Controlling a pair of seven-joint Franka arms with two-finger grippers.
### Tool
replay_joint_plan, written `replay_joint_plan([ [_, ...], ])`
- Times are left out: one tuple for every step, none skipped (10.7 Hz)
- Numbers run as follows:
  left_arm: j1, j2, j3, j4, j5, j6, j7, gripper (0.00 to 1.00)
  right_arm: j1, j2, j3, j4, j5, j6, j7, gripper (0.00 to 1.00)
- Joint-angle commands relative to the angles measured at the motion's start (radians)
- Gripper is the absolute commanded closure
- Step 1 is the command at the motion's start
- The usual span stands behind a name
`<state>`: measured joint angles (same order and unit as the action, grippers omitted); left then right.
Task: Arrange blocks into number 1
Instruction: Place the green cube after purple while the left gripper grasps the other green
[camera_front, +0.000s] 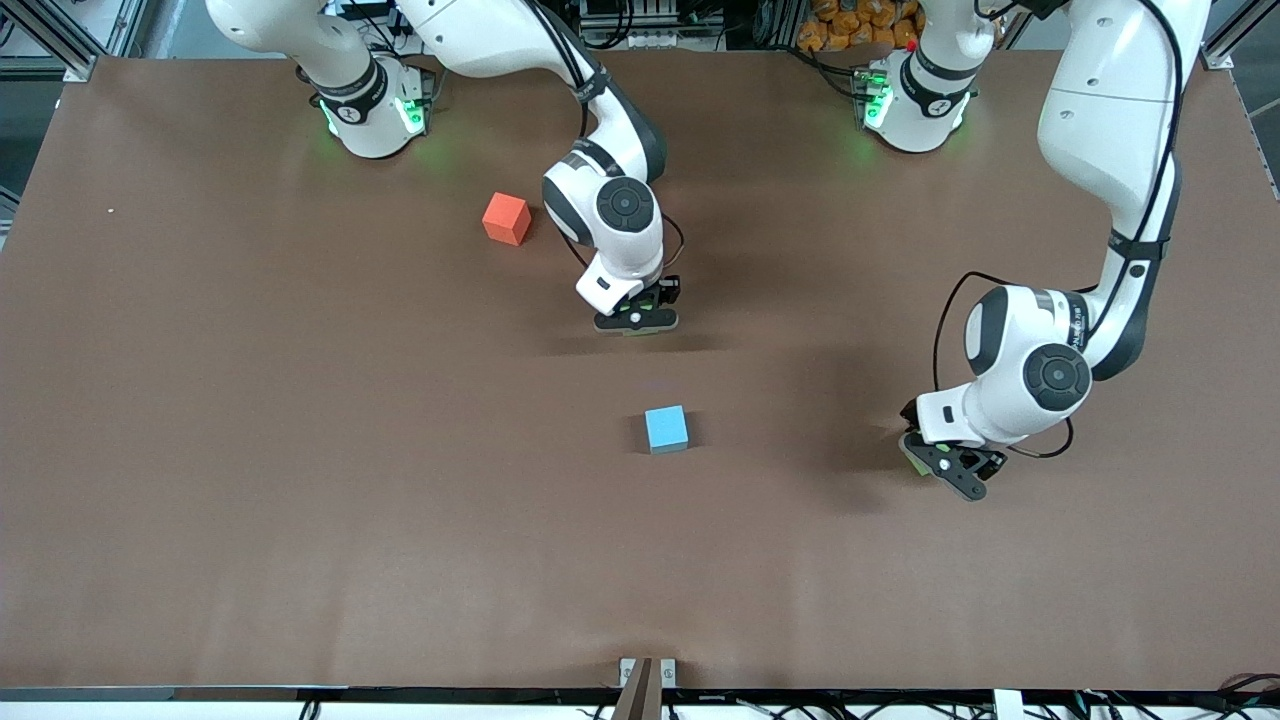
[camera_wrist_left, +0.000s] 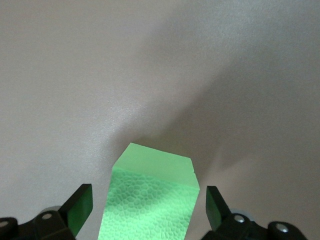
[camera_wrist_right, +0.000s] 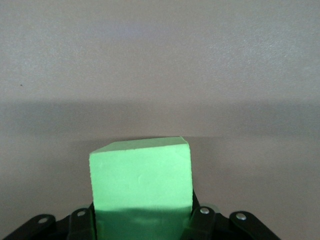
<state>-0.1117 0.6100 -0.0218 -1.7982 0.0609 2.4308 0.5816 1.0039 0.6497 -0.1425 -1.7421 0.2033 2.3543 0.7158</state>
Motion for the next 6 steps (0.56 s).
replay_joint_plan([
  [-0.005, 0.007, 0.002, -0.010, -0.016, 0.019, 0.026, 0.00, 0.012, -0.039, -0.023, -0.043, -0.007, 0.008, 0.017, 1.00],
  [-0.005, 0.016, 0.002, -0.009, -0.016, 0.021, 0.027, 0.28, 0.012, -0.039, -0.023, -0.043, -0.007, 0.008, 0.017, 1.00],
  [-0.005, 0.016, 0.002, -0.010, -0.016, 0.019, 0.027, 0.73, 0.013, -0.039, -0.022, -0.043, -0.007, 0.008, 0.019, 1.00],
  [-0.006, 0.014, 0.002, -0.010, -0.016, 0.019, 0.027, 1.00, 0.013, -0.039, -0.022, -0.043, -0.007, 0.002, 0.024, 0.59],
  [-0.009, 0.010, 0.002, -0.012, -0.016, 0.017, 0.026, 1.00, 0.012, -0.039, -0.022, -0.043, -0.007, 0.000, 0.081, 0.01],
  [-0.014, 0.007, 0.002, -0.012, -0.016, 0.017, 0.027, 1.00, 0.013, -0.041, -0.022, -0.040, -0.007, -0.001, 0.102, 0.00],
])
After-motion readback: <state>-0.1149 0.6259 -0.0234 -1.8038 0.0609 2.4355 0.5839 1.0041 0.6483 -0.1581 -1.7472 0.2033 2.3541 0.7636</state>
